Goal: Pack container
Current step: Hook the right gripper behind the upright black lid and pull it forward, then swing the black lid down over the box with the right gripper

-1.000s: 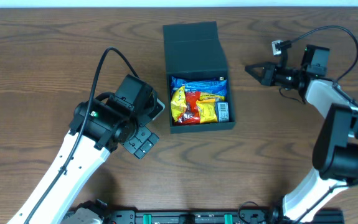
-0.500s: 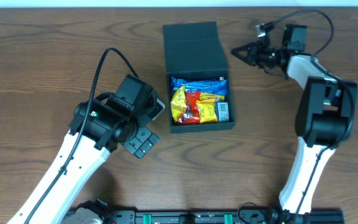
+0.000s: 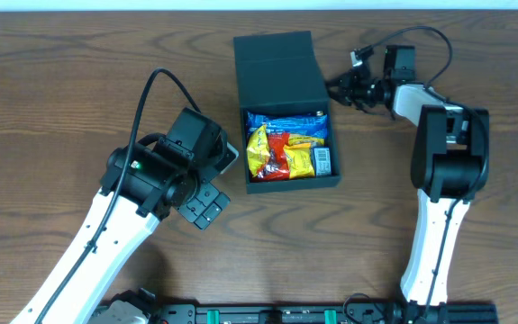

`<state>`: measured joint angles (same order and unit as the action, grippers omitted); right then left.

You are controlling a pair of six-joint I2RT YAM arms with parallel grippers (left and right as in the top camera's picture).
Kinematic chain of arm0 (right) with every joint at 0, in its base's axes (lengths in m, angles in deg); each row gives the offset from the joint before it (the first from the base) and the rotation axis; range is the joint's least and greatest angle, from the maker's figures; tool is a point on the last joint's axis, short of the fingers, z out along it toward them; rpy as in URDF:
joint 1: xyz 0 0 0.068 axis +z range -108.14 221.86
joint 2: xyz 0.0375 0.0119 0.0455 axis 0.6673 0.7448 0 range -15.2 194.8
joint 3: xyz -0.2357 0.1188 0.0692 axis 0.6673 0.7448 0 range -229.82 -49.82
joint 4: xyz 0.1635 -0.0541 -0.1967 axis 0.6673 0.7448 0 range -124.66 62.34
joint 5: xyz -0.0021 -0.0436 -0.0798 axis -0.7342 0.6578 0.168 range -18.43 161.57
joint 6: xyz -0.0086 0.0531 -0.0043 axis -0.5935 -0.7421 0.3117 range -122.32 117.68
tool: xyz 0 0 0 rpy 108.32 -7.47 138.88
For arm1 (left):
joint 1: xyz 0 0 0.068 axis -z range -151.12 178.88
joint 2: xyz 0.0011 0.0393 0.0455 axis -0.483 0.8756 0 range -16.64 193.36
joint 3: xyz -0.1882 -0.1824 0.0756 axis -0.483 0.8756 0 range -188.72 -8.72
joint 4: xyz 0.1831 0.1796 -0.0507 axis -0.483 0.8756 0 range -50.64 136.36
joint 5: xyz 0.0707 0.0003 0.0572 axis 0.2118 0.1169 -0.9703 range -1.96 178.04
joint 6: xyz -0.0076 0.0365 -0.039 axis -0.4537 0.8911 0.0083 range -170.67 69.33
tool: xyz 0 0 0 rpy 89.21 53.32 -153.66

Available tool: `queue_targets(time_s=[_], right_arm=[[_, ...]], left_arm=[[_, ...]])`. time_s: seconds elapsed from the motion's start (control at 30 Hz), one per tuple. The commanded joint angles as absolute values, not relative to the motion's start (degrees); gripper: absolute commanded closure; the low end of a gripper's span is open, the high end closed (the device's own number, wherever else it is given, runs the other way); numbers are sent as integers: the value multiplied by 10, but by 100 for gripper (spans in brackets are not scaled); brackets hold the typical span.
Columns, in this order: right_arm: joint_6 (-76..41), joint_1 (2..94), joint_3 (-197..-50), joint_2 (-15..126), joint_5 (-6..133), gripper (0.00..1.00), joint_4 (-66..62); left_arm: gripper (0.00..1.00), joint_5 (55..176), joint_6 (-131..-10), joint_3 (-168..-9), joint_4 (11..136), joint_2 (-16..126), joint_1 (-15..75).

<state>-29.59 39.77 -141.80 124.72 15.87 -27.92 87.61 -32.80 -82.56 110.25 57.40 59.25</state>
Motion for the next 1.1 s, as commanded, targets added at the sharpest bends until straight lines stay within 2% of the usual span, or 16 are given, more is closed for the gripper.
queue_targets(time_s=[0.0,0.13,0.4,0.53,0.63,1.07], right_arm=[[-328,416,-1425,1277,130,99,-296],[-341,429,-1425,1282,102,99,-331],[-443,430,-1425,1282,-41,99,-513],[-557,428,-1425,1282,-112,99,-664],[-594,427,-1425,1282,-148,99,-719],[-601,428,-1424,1177,-178,99,-739]], left_arm=[[5,870,-325,-825,1105,572,589],[5,870,-325,-825,1105,572,589],[5,870,-325,-825,1105,572,589],[5,870,-325,-825,1105,572,589],[5,870,-325,-825,1105,572,589],[5,870,-325,-825,1105,572,589]])
